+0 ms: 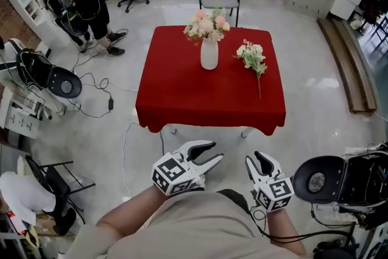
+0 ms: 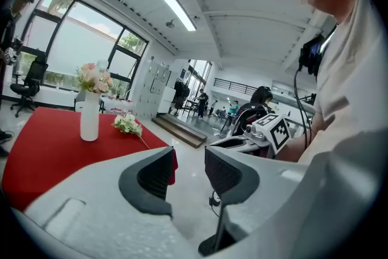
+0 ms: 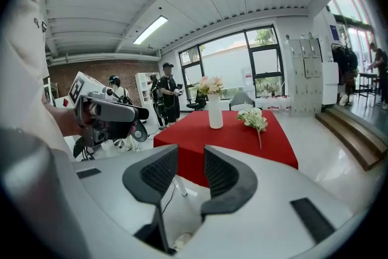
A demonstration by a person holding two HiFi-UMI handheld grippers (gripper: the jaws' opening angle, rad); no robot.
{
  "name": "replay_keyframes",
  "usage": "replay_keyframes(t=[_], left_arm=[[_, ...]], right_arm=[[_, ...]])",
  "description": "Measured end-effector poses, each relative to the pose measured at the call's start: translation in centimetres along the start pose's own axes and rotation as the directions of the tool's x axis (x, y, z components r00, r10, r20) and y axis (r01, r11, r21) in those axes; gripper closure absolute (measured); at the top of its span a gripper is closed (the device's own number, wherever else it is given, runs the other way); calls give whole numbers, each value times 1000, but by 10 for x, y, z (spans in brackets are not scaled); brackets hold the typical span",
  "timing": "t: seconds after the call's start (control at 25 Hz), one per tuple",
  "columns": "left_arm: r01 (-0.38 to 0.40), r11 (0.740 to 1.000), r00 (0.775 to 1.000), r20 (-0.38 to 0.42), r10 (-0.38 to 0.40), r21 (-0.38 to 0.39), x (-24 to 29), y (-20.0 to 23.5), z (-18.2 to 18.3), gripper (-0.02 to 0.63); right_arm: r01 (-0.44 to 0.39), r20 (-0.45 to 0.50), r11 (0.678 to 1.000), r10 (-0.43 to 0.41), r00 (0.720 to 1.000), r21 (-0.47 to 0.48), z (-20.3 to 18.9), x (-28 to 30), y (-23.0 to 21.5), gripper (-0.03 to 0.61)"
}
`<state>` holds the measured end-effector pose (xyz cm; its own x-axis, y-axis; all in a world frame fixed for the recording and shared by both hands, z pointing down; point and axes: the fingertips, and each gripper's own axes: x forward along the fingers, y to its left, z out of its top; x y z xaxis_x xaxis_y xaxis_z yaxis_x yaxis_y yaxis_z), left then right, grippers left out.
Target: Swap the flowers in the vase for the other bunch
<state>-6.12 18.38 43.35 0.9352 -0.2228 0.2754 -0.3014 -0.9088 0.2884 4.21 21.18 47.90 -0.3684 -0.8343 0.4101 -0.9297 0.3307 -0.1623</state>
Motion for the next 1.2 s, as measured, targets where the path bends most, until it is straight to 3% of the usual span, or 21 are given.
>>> replay_keyframes(t=[0.4,0.68,0.92,1.04,1.2], left_arm=[[-156,986,982,100,161,-54,17,102,42,383],[-323,945,935,135,328,-59,46,174,88,344],[-487,871,849,198,490,-68,71,231,133,302],[-567,820,793,217,569,-78,81,261,151,273],[-649,745,708,236,665,-154,81,303,163,202]], right_arm=[[-78,7,995,78,997,-54,52,90,-39,423],[-164,5,983,165,986,-83,90,138,-90,423],[-194,16,976,196,980,-97,115,161,-150,423],[-215,13,974,216,976,-72,115,168,-172,423],[-250,-15,966,250,968,-71,109,180,-190,423]])
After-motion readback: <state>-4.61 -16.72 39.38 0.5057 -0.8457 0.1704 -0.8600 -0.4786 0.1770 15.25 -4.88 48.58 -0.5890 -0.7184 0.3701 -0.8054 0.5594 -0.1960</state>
